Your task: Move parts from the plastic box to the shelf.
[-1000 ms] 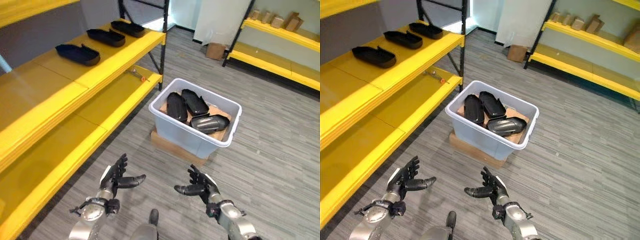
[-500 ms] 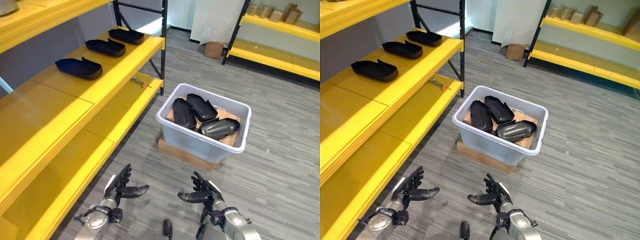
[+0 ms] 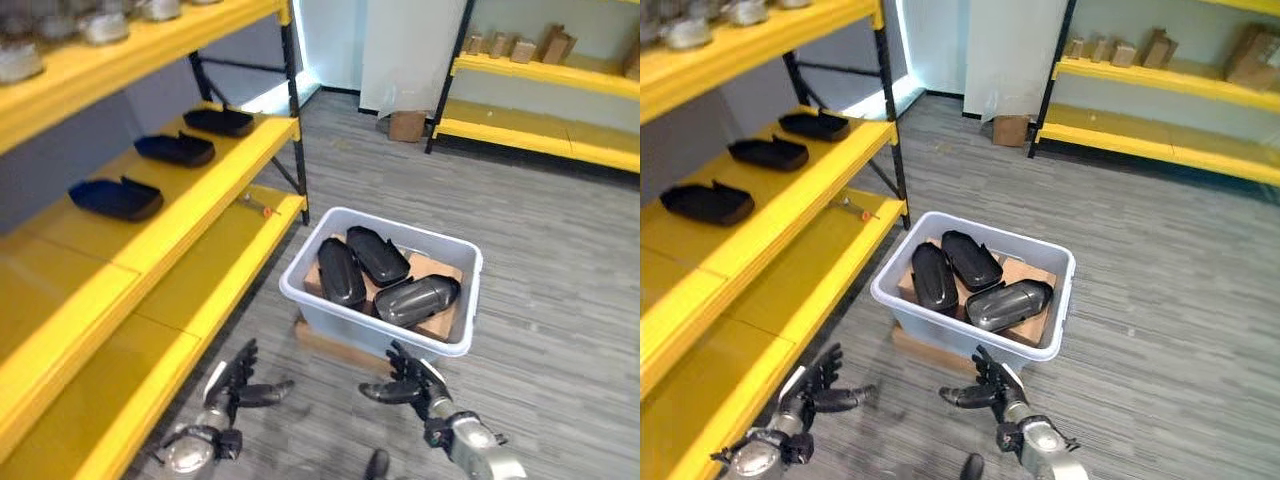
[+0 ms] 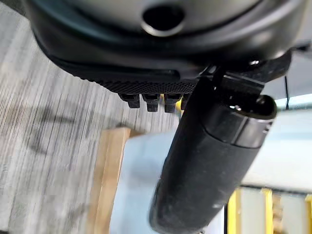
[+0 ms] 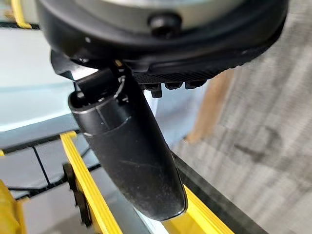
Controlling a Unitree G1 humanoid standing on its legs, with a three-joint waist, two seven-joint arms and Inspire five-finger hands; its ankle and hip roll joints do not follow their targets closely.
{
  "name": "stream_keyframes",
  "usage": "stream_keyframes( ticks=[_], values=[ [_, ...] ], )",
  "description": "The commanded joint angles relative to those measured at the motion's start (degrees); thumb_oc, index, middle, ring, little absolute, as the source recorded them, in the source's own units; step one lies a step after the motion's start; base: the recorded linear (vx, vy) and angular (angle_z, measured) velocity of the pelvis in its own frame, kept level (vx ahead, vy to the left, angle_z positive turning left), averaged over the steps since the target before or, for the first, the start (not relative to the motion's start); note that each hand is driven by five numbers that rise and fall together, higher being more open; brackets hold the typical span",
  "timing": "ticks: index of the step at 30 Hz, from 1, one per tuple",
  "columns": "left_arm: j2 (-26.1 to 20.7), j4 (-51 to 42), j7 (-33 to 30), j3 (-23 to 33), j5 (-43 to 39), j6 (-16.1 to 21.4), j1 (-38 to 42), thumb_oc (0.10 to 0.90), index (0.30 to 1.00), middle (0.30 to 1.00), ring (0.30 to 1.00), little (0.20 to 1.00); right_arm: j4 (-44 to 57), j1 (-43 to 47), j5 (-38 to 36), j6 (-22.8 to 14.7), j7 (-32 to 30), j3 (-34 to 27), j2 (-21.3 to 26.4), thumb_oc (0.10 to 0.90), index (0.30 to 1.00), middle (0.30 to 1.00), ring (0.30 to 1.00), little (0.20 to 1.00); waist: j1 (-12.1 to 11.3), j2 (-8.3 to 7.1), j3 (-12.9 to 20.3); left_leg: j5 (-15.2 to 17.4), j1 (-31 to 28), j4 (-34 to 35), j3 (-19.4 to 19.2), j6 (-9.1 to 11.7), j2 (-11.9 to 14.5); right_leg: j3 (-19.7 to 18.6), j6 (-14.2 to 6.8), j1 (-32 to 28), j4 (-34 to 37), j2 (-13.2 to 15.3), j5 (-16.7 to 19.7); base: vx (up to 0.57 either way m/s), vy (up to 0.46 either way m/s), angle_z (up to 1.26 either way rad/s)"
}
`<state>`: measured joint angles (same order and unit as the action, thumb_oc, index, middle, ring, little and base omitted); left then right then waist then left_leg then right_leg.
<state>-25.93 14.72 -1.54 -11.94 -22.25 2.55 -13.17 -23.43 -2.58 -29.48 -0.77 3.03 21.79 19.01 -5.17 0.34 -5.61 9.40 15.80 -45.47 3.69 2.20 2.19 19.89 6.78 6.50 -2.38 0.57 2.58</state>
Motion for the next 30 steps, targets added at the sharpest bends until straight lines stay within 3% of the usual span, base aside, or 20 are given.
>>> stream_keyframes(
  ticks=[1,4,7,8,15,30],
  values=[
    [-1.79,-7.07,0.18,1.14,-0.66,4.87,5.56,0.900,1.000,1.000,1.000,1.000,5.16,3.44,-1.95,-4.69,-0.15,-1.38,0.50,0.900,1.000,1.000,1.000,1.000,-0.16,-2.24,-4.35,-11.76,-3.48,17.40,0.78,1.76,3.62,-2.29,-10.36,-2.42,2.12,5.45,-0.60,0.11,0.043,-0.08],
    [-2.13,-6.76,0.26,0.79,-0.20,5.20,5.17,0.900,1.000,1.000,1.000,1.000,5.08,2.93,-1.48,-5.03,0.06,-1.82,1.00,0.900,1.000,1.000,1.000,1.000,-0.47,-2.42,-4.50,-9.52,-1.39,27.69,-0.82,1.25,3.71,-3.87,-10.89,-3.30,2.03,5.03,-1.77,0.15,0.102,-0.44],
    [-1.90,-5.66,-0.01,0.17,0.58,5.28,5.19,0.900,1.000,1.000,1.000,1.000,4.49,2.56,-0.50,-5.42,0.07,-1.58,1.24,0.900,1.000,1.000,1.000,1.000,-1.67,-0.69,-4.79,-18.02,0.73,39.94,0.92,2.49,4.56,-5.78,-10.91,-5.33,2.10,2.89,-3.44,0.18,0.151,-0.35],
    [-1.89,-5.55,0.05,0.14,0.64,5.28,5.11,0.900,1.000,1.000,1.000,1.000,4.41,2.54,-0.32,-5.50,0.17,-1.64,1.37,0.900,1.000,1.000,1.000,1.000,-1.87,-0.38,-4.93,-19.03,0.85,41.25,1.87,2.53,4.48,-6.58,-10.95,-5.82,1.92,2.48,-3.87,0.12,0.088,-0.33],
    [-2.93,-6.07,1.34,0.13,0.80,5.59,3.15,0.900,1.000,1.000,1.000,1.000,6.01,-1.15,-0.15,-4.51,2.07,-2.21,0.59,0.900,1.000,1.000,1.000,1.000,-0.42,-0.86,-2.67,-17.62,-6.32,45.44,0.66,1.04,3.52,-8.13,-11.34,-7.34,-0.17,3.03,-5.28,0.14,0.147,-0.56],
    [-4.10,-6.25,1.47,-0.52,0.54,5.48,2.32,0.900,1.000,1.000,1.000,1.000,7.66,-1.60,1.17,-4.60,2.18,-2.40,0.69,0.900,1.000,1.000,1.000,1.000,1.44,-1.82,-1.29,-13.00,-9.41,45.04,-1.98,-1.59,0.82,-10.94,-13.70,-7.09,0.45,5.76,-3.85,0.04,0.099,-0.05]
  ],
)
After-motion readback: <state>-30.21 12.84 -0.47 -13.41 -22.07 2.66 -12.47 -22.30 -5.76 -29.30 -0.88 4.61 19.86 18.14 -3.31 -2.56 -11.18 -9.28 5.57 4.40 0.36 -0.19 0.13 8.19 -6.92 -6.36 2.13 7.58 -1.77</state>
